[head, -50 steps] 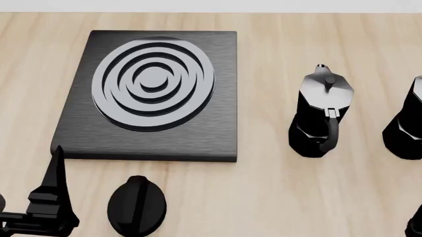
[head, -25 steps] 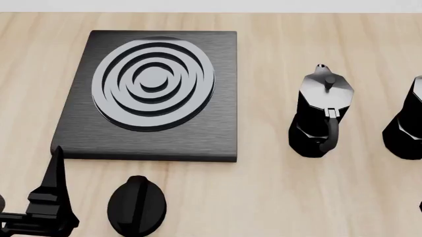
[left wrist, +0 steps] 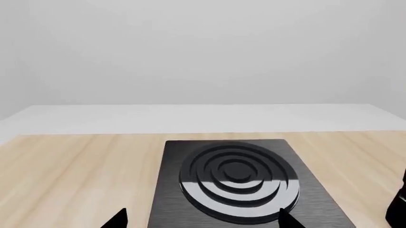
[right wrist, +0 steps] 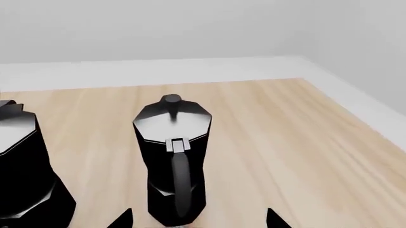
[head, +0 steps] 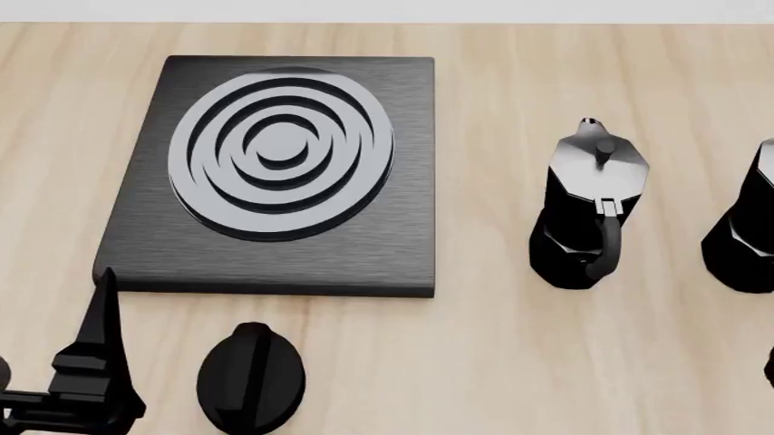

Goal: Put the right moka pot on the stove.

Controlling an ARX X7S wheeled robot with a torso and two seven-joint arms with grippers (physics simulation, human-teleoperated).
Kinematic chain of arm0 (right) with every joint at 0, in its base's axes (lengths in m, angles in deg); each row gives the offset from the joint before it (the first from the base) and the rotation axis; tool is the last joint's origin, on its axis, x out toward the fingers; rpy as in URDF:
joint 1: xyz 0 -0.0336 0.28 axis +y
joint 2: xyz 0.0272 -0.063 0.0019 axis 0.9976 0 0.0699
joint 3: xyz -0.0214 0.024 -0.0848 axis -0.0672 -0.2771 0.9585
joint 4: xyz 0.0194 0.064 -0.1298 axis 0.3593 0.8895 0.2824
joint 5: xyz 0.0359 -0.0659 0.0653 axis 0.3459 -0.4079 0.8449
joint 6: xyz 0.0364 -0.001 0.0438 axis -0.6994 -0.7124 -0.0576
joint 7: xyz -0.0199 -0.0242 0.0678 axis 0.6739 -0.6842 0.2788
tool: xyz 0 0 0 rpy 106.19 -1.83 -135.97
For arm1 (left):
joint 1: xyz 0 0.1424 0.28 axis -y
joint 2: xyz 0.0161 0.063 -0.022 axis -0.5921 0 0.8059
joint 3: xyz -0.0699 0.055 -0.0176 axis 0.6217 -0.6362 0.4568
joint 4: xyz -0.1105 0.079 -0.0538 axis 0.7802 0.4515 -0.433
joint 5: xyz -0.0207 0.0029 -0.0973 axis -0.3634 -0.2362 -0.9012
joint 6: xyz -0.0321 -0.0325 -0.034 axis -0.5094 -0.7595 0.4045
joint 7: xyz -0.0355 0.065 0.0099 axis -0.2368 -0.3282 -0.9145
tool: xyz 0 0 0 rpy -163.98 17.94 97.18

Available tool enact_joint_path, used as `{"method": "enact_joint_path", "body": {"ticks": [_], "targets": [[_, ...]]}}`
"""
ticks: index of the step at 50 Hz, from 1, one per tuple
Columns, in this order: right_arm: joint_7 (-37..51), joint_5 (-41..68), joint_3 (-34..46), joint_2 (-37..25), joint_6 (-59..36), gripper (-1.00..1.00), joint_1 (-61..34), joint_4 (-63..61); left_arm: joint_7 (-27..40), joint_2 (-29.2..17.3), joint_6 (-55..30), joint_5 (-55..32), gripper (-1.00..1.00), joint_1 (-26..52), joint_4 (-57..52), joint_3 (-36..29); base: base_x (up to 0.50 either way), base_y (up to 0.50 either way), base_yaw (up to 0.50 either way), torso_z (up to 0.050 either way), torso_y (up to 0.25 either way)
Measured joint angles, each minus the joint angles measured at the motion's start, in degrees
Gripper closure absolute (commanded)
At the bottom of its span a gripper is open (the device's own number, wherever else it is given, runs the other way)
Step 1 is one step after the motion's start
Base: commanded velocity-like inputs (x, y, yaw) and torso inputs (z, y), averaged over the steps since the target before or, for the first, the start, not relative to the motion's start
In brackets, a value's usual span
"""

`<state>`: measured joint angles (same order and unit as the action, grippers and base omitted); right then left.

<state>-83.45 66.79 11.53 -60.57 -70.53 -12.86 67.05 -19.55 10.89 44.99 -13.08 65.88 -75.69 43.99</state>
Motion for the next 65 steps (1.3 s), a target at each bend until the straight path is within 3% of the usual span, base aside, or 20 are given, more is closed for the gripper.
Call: {"method": "enact_joint_path", "body": {"ticks": [53,54,65], "targets": [[-6.0,-11.66,16.29,3.63,-0.19,-1.0,-22.25,22.03,0.76,-0.6,0.23,-0.5,-1.0,0.42,0.28,-0.68,0.0,0.0,0.0,0.0,0.0],[-6.02,-11.81,16.36,3.74,0.05,1.0,-22.4,22.43,0.75,-0.61,0.26,-0.49,-1.0,0.42,0.3,-0.71,0.0,0.0,0.0,0.0,0.0],[-6.12,-10.73,16.54,4.07,0.72,1.0,-23.05,23.36,0.81,-0.78,0.37,-0.56,-1.0,0.47,0.33,-0.89,0.0,0.0,0.0,0.0,0.0]]}}
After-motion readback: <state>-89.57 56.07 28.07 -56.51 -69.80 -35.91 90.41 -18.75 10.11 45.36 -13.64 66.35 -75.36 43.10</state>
